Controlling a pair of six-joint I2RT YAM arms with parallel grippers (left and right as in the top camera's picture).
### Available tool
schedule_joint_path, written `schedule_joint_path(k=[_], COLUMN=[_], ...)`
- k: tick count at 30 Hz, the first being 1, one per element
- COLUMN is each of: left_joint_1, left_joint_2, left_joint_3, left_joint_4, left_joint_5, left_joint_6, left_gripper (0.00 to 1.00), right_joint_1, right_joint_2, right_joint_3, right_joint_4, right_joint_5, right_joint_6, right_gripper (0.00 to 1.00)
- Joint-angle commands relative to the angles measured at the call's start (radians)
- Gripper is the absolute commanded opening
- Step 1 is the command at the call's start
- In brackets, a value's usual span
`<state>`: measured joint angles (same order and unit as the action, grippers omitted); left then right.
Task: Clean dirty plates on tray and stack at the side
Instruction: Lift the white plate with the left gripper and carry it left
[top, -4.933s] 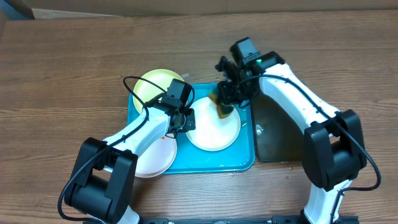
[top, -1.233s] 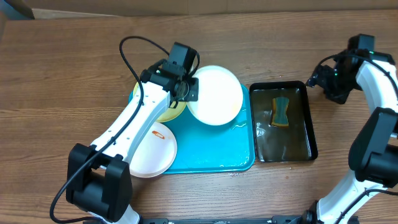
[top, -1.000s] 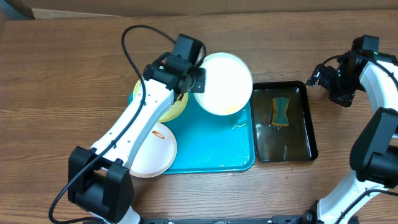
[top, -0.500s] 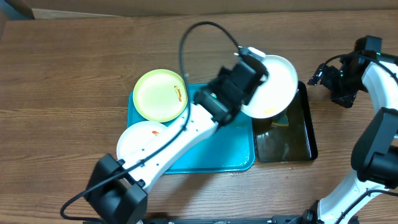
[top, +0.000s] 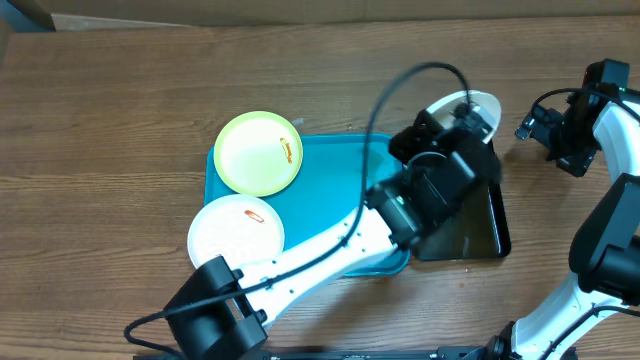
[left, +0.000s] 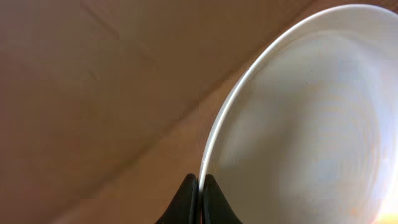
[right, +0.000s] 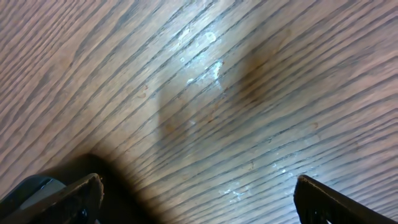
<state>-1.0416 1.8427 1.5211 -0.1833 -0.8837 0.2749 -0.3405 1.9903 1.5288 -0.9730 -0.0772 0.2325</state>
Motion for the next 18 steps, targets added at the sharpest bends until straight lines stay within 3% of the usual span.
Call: schedule_joint_path(k=[1, 8, 13, 18], left_joint_1=[-0.035, -0.058, -0.056, -0.042], left_joint_2=[0.001, 0.001, 0.001, 0.001], left_joint_3=[0.024, 0.024, 0.024, 0.024], left_joint_4=[0.045, 0.151, 0.174, 0.078], left_joint_5=[-0.101, -0.174, -0.174, -0.147], left_joint_6=[0.167, 0.264, 0.265, 0.052], left_gripper=[0.04, 0.04, 0.04, 0.04], right_joint_1=[-0.003, -0.003, -0.003, -0.003], right_joint_2=[-0.038, -0.038, -0.038, -0.037], right_joint_3=[0.03, 0.03, 0.03, 0.03], right_joint_4=[0.003, 0.003, 0.003, 0.003], right_joint_5=[0.017, 0.017, 0.017, 0.017], right_joint_6=[0.004, 0.004, 0.004, 0.004], right_gripper=[1.0, 1.0, 1.0, 1.0])
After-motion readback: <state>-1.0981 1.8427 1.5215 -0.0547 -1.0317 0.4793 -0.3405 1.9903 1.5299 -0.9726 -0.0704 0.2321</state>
